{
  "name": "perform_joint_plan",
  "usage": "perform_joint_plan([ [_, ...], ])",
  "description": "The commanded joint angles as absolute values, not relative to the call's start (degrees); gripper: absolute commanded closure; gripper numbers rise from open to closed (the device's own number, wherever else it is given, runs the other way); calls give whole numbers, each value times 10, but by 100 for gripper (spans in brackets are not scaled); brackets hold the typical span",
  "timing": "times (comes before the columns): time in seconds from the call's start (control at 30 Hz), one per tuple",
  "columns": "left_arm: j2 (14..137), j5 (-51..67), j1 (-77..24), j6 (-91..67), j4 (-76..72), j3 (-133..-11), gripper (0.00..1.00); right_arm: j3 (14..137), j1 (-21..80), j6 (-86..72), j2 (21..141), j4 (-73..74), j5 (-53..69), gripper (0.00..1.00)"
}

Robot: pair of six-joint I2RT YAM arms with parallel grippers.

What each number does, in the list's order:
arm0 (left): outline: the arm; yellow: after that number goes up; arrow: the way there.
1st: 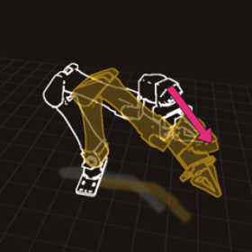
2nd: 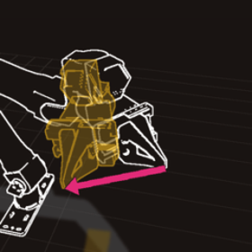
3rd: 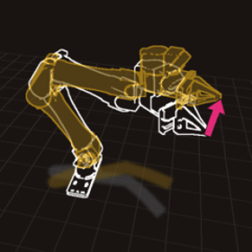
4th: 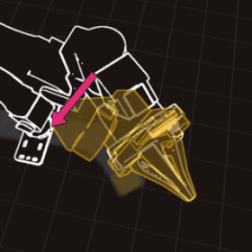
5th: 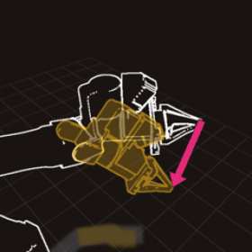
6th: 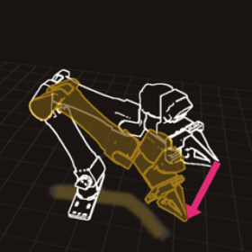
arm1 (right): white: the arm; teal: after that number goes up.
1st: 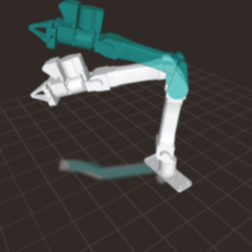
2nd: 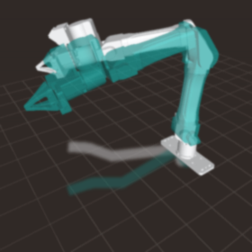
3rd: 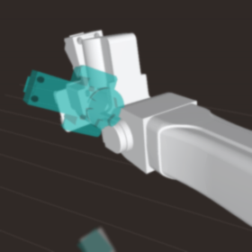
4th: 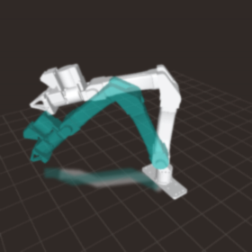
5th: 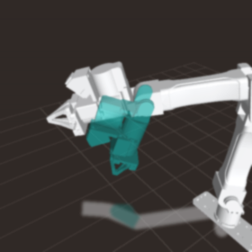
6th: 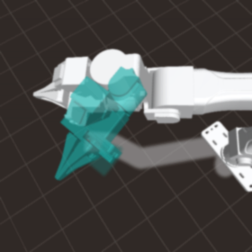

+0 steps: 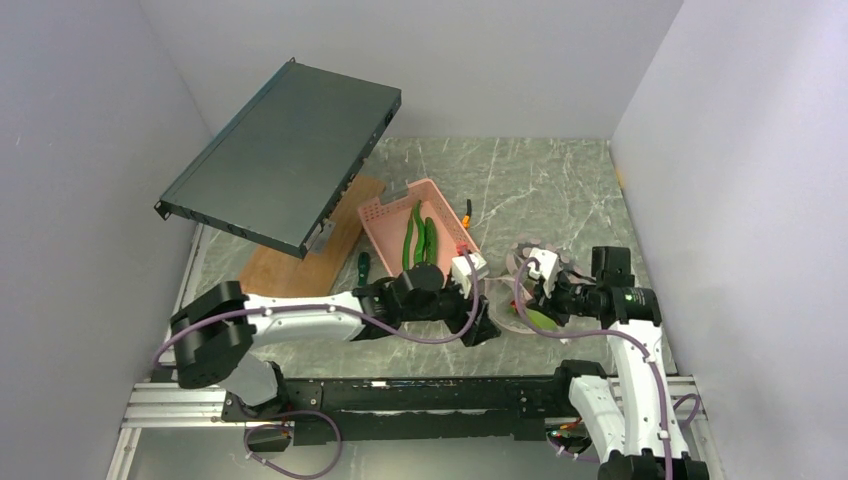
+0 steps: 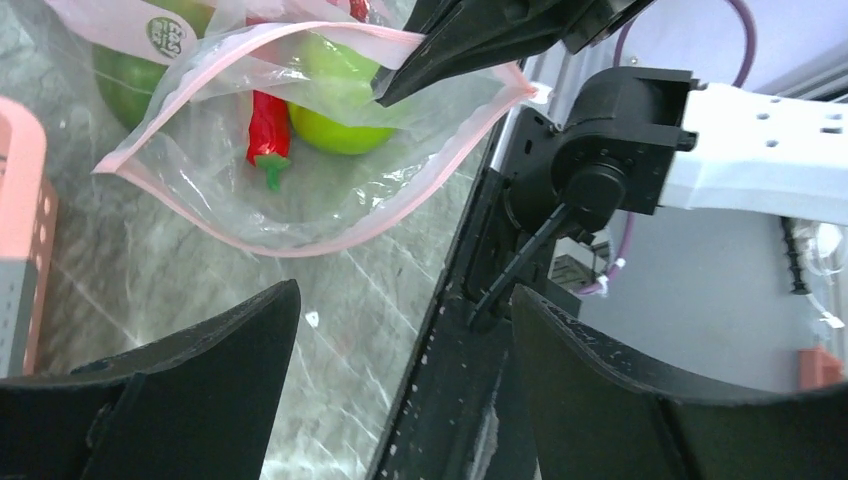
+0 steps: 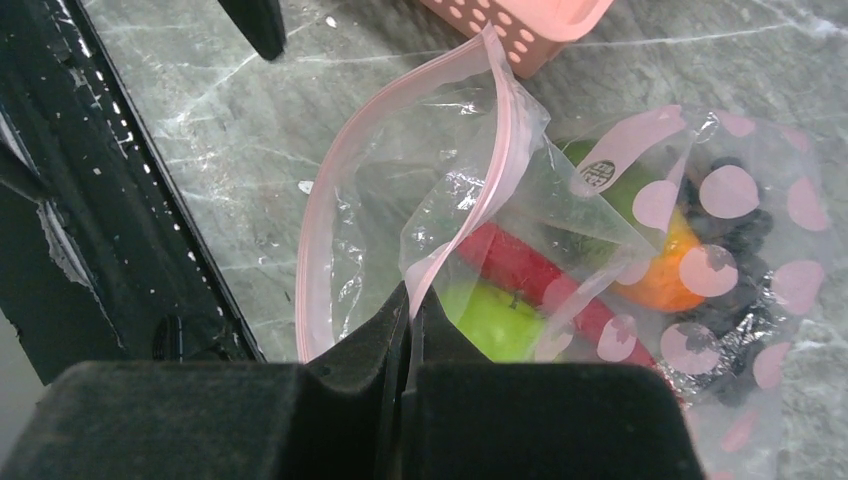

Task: Open the zip-top bag and remove the fake food
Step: Place the fake vegetable in the bin, then pick up the fake fruit from the zipper food storage bag.

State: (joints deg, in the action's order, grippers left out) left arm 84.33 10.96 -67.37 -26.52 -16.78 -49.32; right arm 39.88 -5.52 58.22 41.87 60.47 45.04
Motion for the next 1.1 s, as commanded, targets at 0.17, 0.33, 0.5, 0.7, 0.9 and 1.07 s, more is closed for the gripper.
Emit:
perform_joint_plan([
  [0.17, 931, 75, -685, -138, -269, -544, 22, 475, -56, 584, 459, 655, 426, 100],
  [0.33, 951, 53, -687, -117, -311, -553, 34, 473, -55, 598, 462, 679, 443, 100],
  [0.5, 961, 52, -693, -112, -346, -558, 36, 472, -54, 614, 455, 695, 455, 100],
  [0.7, 1029, 64, -701, -111, -352, -590, 37, 493, -54, 616, 461, 711, 468, 93],
  [0.9, 1091, 54, -701, -121, -367, -596, 37, 538, -54, 628, 474, 751, 454, 72],
  [1.07, 1115, 33, -701, -123, -386, -588, 36, 576, -54, 647, 492, 791, 407, 61],
])
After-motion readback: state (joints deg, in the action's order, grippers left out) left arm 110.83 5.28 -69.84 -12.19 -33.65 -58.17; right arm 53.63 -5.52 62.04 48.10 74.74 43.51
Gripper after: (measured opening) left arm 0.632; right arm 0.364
